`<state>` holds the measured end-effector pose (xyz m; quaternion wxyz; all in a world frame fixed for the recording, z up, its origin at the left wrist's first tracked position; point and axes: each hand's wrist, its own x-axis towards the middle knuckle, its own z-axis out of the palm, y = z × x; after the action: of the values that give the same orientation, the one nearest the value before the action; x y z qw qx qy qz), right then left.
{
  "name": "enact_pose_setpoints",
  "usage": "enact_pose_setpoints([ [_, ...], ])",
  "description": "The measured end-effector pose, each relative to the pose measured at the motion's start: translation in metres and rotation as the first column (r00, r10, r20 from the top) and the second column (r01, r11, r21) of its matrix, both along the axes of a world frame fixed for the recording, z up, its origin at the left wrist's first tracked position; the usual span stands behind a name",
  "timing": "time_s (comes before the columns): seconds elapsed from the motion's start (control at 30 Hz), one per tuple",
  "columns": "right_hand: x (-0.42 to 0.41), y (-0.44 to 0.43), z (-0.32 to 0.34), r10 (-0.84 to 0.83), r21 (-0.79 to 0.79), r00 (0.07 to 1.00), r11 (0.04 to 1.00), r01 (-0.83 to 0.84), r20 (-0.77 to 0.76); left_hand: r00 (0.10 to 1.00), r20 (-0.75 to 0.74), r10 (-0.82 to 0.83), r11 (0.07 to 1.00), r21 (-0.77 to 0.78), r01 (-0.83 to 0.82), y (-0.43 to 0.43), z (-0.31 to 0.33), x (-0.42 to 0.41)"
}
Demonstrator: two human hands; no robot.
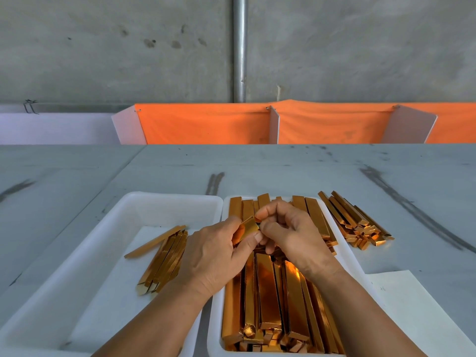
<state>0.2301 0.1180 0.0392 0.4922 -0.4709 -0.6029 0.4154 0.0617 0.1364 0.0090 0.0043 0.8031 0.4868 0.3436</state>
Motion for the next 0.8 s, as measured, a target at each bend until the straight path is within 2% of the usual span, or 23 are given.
enact_pose_setpoints([
  [0.4, 0.0001, 0.0040, -0.0051, -0.077, -0.014, 0.995, 0.997, 0.078, 0.065, 1.000, -0.024, 0.013, 1.000, 0.013, -0.012, -0.0001, 0.0002, 0.0009],
  [0.7, 0.0013, 0.0067, -0.0059, -0.035, -0.084, 0.999, 0.996, 0.036, 0.013, 0.999, -0.032, 0.002, 1.000, 0.009, -0.002, -0.0009, 0.0005, 0.0009],
  [0.8, 0.0033, 0.0075, -0.0058, -0.004, -0.120, 0.998, 0.993, -0.003, -0.055, 0.999, -0.035, -0.012, 1.000, 0.006, 0.013, -0.0009, 0.0001, 0.0009],
])
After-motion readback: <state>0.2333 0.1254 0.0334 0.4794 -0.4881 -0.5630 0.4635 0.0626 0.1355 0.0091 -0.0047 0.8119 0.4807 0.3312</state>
